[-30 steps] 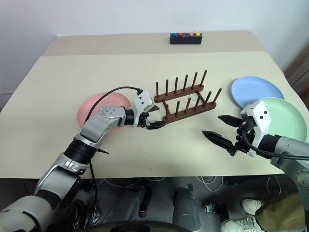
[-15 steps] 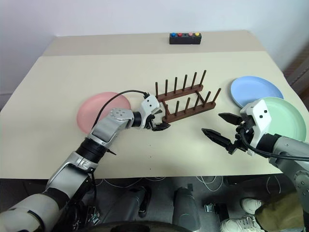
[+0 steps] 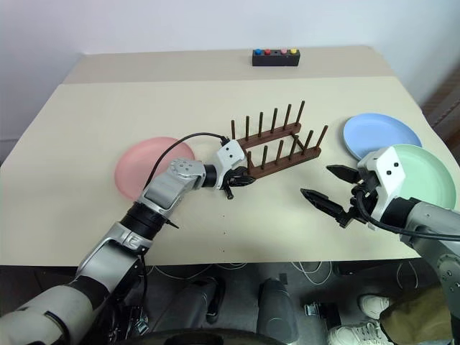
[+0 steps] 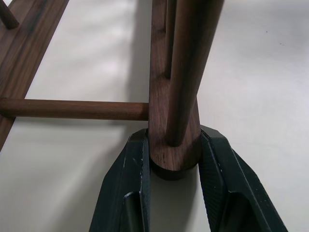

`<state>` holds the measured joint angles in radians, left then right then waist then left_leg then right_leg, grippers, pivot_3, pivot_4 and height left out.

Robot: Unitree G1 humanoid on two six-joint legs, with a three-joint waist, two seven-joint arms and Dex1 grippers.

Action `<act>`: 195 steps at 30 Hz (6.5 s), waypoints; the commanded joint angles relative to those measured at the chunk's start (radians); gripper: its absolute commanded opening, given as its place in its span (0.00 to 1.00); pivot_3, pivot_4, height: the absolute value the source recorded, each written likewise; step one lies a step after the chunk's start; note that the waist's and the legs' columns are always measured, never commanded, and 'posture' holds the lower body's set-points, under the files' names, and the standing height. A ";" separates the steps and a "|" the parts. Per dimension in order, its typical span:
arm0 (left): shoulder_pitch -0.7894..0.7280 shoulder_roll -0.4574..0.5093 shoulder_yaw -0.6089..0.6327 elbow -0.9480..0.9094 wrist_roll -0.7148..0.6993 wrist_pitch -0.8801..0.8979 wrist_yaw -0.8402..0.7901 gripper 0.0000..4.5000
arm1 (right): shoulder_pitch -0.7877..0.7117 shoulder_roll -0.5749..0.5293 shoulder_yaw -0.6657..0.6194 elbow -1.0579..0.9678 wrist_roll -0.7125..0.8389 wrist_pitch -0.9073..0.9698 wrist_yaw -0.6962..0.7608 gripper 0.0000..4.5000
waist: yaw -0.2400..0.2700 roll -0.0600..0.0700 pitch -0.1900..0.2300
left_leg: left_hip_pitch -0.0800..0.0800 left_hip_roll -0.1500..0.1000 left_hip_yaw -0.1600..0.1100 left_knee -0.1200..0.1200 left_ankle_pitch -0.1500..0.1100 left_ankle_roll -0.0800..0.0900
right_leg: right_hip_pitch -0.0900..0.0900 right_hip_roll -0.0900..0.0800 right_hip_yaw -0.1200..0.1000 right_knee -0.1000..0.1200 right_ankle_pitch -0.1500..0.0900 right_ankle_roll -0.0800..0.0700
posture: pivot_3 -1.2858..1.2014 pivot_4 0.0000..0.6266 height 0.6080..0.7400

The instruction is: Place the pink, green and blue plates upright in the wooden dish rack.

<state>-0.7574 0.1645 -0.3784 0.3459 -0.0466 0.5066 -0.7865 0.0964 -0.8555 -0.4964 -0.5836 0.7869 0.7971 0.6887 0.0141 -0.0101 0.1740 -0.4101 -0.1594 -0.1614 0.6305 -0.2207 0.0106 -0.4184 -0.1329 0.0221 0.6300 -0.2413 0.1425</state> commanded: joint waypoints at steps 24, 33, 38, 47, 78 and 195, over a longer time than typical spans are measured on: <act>-0.237 0.019 0.056 0.490 0.043 -0.539 -0.348 0.17 | 0.022 -0.022 -0.051 0.004 -0.015 -0.028 0.056 1.00 | -0.002 -0.001 0.001 | 0.000 0.000 0.000 0.000 0.000 0.001 | 0.000 0.000 0.000 -0.001 0.000 0.000 | 0.52 0.24 1.00; -0.218 -0.002 0.052 0.503 0.069 -0.558 -0.343 0.17 | 0.020 -0.023 -0.047 0.002 -0.019 -0.030 0.057 1.00 | -0.001 -0.001 0.001 | 0.000 0.000 0.000 0.000 0.000 0.001 | 0.000 0.000 0.000 0.000 0.000 0.001 | 0.52 0.24 1.00; -0.216 -0.011 0.072 0.502 0.048 -0.482 -0.369 0.40 | 0.015 -0.022 -0.039 0.002 -0.023 -0.035 0.058 1.00 | -0.002 -0.001 0.001 | 0.000 0.000 0.000 0.000 0.000 0.001 | 0.000 0.000 0.000 0.000 0.000 0.001 | 0.52 0.24 1.00; -0.238 0.000 0.111 0.476 0.030 -0.431 -0.335 0.99 | 0.009 -0.021 -0.035 0.001 -0.022 -0.032 0.061 1.00 | -0.002 -0.001 0.001 | 0.000 0.000 0.000 0.000 0.000 0.001 | 0.000 0.000 0.000 0.000 0.000 0.001 | 0.52 0.24 1.00; -0.005 0.243 0.140 -0.258 -0.284 0.198 -0.414 0.00 | 0.004 -0.011 0.184 0.184 -0.296 -0.166 0.051 0.01 | -0.002 0.000 0.000 | 0.000 0.000 0.000 0.000 0.000 0.000 | 0.000 0.000 0.001 0.001 0.001 0.001 | 0.52 0.24 1.00; -0.176 0.437 0.448 0.119 -0.465 0.030 -0.628 0.99 | -0.294 0.082 0.013 0.251 -0.088 -0.257 0.075 0.99 | -0.031 0.001 -0.001 | 0.000 0.000 -0.001 0.000 0.002 -0.003 | -0.002 0.001 0.001 0.002 0.001 0.001 | 0.52 0.24 1.00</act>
<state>-0.9061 0.5812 0.0381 0.4626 -0.5255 0.5721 -1.4134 -0.1845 -0.7633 -0.4552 -0.2755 0.6525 0.5331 0.7533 -0.0166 -0.0089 0.1733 -0.4098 -0.1598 -0.1624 0.6297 -0.2194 0.0085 -0.4207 -0.1322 0.0233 0.6325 -0.2403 0.1434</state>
